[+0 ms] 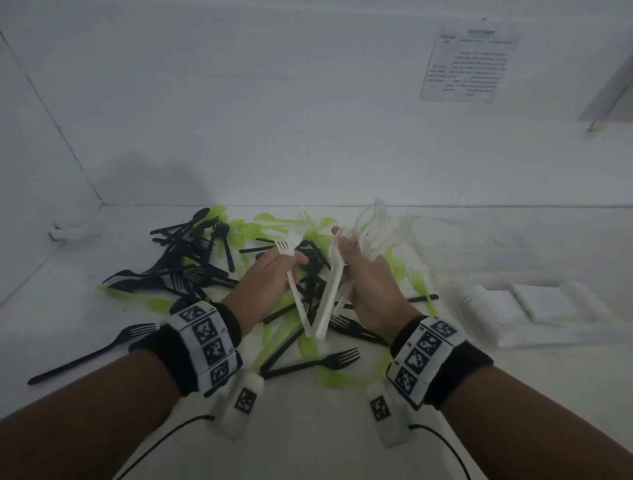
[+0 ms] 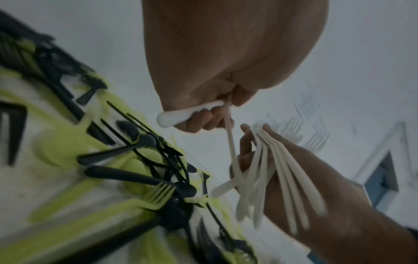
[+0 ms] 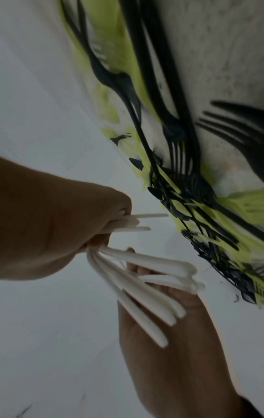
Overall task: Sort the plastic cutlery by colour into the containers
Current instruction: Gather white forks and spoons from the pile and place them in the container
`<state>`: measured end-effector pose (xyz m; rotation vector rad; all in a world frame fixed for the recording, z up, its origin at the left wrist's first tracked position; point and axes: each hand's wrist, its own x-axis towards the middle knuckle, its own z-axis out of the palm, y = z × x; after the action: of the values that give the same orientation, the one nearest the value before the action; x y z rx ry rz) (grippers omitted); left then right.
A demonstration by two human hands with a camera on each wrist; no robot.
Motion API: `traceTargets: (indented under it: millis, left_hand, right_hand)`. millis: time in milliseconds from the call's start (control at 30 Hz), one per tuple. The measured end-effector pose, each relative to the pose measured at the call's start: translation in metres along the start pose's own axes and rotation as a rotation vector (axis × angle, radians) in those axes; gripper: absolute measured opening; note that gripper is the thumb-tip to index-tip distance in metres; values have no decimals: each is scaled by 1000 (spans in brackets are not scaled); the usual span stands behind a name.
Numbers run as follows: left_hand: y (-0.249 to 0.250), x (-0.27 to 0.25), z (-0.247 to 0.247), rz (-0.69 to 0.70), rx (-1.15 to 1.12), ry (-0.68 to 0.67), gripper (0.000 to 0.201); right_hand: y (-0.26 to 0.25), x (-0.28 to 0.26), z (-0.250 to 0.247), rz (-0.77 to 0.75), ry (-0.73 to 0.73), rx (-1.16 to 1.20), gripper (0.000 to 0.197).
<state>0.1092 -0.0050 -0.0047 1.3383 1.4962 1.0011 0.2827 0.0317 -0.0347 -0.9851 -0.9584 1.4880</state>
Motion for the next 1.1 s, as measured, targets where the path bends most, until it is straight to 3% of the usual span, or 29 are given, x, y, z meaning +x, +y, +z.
traceTargets:
  millis: [167, 300, 367, 500, 633, 867, 1100]
  left_hand:
    - [11, -1, 10, 8, 119, -122, 34]
    - [9, -5, 3, 0, 190, -186, 34]
    - [6, -6, -3, 3, 194, -146, 28]
    - [-1, 3, -21, -17, -57, 48, 35]
    - [5, 10, -23, -93, -186, 54, 55]
    - [11, 22, 24, -64, -184, 124, 17]
    - [14, 12, 42, -84, -391, 2, 20]
  right_hand:
    - [5, -8, 19, 44, -85, 24, 69]
    - [6, -6, 12, 48, -76, 36, 40]
    - [4, -3, 6, 74, 9, 79, 33]
    - [-2, 9, -13, 94, 181, 176, 24]
    - [-4, 8, -13, 85, 107, 144, 40]
    - [5, -2, 11, 69, -24, 80, 41]
    - [5, -1, 5, 26, 76, 51, 32]
